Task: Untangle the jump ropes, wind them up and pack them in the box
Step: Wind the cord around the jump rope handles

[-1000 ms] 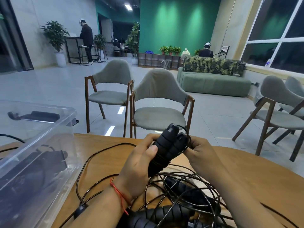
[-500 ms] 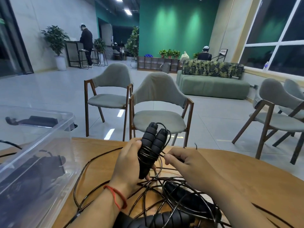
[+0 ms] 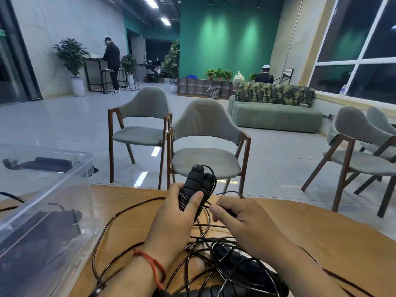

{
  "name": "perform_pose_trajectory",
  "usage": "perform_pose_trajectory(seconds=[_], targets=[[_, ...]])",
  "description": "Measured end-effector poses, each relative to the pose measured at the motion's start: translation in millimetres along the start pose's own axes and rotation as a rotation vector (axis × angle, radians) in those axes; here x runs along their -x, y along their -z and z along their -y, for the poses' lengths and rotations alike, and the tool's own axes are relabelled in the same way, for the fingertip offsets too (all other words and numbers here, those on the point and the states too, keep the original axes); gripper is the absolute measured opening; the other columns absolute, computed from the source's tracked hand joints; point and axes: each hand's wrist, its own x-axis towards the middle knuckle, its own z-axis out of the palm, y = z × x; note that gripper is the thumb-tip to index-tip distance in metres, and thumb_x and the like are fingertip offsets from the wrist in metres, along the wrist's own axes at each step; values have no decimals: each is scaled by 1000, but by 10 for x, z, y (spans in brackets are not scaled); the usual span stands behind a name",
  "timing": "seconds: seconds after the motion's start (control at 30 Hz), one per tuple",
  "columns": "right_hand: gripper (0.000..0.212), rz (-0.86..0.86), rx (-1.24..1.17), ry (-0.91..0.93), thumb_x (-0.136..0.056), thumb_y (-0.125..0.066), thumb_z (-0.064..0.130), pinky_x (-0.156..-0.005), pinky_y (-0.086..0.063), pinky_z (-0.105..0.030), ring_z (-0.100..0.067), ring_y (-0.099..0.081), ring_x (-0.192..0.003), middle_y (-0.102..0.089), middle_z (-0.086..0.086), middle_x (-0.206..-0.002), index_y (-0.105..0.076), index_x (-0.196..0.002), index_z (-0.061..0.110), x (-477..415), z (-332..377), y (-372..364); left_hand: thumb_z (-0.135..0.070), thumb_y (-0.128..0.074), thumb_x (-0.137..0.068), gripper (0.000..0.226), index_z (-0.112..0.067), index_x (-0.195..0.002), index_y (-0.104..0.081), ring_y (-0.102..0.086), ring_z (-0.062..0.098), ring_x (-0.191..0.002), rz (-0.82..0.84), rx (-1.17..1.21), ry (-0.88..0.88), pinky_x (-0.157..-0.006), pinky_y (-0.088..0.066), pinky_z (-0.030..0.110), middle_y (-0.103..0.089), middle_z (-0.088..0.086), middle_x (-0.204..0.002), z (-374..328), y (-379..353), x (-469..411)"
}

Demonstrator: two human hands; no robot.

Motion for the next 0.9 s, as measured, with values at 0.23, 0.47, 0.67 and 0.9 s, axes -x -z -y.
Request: perform_pose_trajectory(seconds=[0.23,0.47,0.67,0.9], targets=[[30,10,-23,22,-109,-52,48,-74,-52,-36,-11,-65,-85,-70,9,-85,-73,-92,35,-5,11,-41,-52,-56,-102,19,-38,-114,-51,-65,4,-83,14,-95,-76,-64,-55,22,-68,-3,-90,-30,11,14],[32,-63,159,156,-104,-53,61,-60,-40,-21,-12,-60,-75,-63,13,-74,-67,-91,36,10,114,5,-52,-49,-105,22,-34,-119,-48,-64,6,-77,-88,-141,38,-61,-50,22,-67,-2,-91,-41,61,-6],[20,-183,153,200,-105,-59,51,-59,-37,-18,-4,-59,-72,-57,27,-73,-57,-85,47,-10,243,62,-48,-54,-104,16,-49,-120,-51,-63,2,-94,178,-249,-121,-81,-59,39,-65,-15,-105,-74,26,98],[24,-152,183,275,-102,-63,56,-61,-48,-30,-8,-63,-75,-63,18,-78,-69,-87,38,-41,210,56,-68,-59,-93,32,-50,-118,-51,-61,4,-95,166,-542,-225,-80,-60,35,-64,-20,-102,-109,3,112]])
